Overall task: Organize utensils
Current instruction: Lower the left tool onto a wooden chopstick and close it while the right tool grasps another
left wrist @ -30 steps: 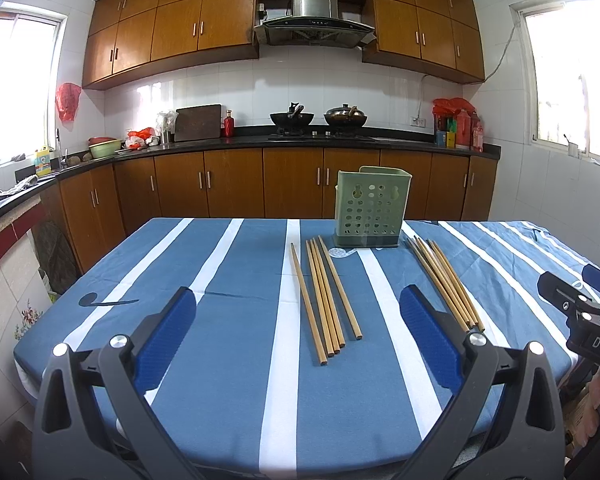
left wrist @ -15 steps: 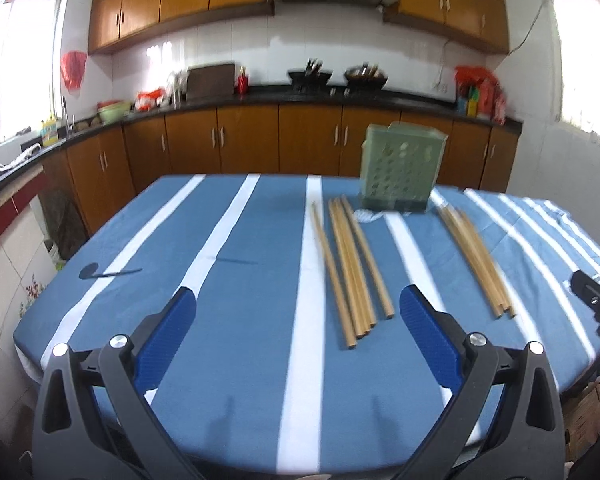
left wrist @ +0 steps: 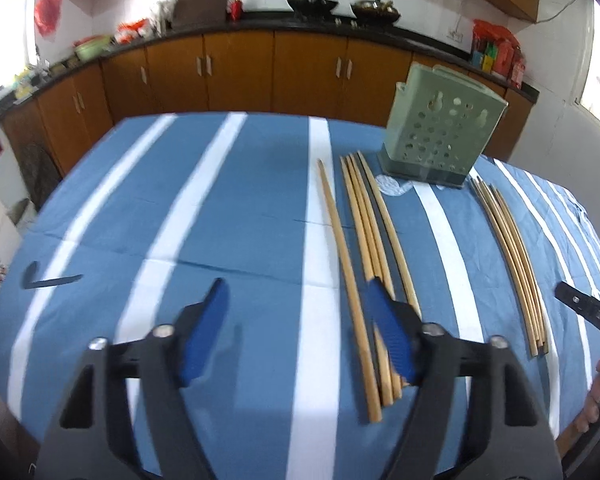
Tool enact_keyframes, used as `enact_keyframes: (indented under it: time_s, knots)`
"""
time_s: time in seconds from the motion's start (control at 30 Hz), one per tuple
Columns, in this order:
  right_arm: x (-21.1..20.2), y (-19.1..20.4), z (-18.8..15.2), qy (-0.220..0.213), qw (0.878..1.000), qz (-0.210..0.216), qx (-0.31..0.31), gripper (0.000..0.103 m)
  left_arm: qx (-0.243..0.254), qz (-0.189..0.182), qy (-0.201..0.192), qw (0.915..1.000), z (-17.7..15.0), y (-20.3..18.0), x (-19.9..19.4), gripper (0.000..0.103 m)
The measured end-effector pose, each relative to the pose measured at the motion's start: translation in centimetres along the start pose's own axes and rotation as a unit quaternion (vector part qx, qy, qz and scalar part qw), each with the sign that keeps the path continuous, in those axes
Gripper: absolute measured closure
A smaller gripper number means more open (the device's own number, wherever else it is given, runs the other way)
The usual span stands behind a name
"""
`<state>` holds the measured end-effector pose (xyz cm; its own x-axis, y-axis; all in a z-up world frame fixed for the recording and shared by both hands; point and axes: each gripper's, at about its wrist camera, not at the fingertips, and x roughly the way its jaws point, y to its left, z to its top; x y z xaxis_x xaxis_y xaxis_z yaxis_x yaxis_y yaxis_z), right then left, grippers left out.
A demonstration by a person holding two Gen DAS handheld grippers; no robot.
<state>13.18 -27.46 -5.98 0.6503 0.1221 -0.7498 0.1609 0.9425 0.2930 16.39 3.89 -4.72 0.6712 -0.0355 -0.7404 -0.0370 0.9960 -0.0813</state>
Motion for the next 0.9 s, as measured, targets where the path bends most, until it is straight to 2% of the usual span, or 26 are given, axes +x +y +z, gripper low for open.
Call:
enact_keyframes:
  time_s: [0.07,0.23,0.47,0.6,0.67,0.9]
  knots:
    - [0.8,0.2,0.4,0.006,1.000,0.003,0.000,0.071,0.003,-0.005,0.014,0.9999,0.2,-0.2,1.0,0.049]
    - [2.2,0.5,0.6,0.026,1.000,-0.006,-0.015,0.083,0.015,-0.006,0.043,0.9990,0.1,-0.8,2.7,0.061]
    - [2.3,1.0,0.5,0.020,0.999,-0.001,-0.033,0.085,0.018,-0.008,0.057,0.9982,0.1,-1.1,3.5,0.065]
    - [3.0,0.7,1.0,0.025,0.999,-0.027,-0.040,0.096,0.016,-0.008,0.065,0.9977,0.3,-1.1,4.2,0.071]
    - [3.2,0.3,1.5,0.018,0.998,-0.042,-0.040,0.096,0.014,-0.011,0.068,0.9975,0.3,-1.1,4.4,0.072]
    - [3.0,0.3,1.2,0.011,0.998,-0.048,-0.050,0.095,0.016,-0.024,0.069,0.9972,0.2,-1.5,4.3,0.077]
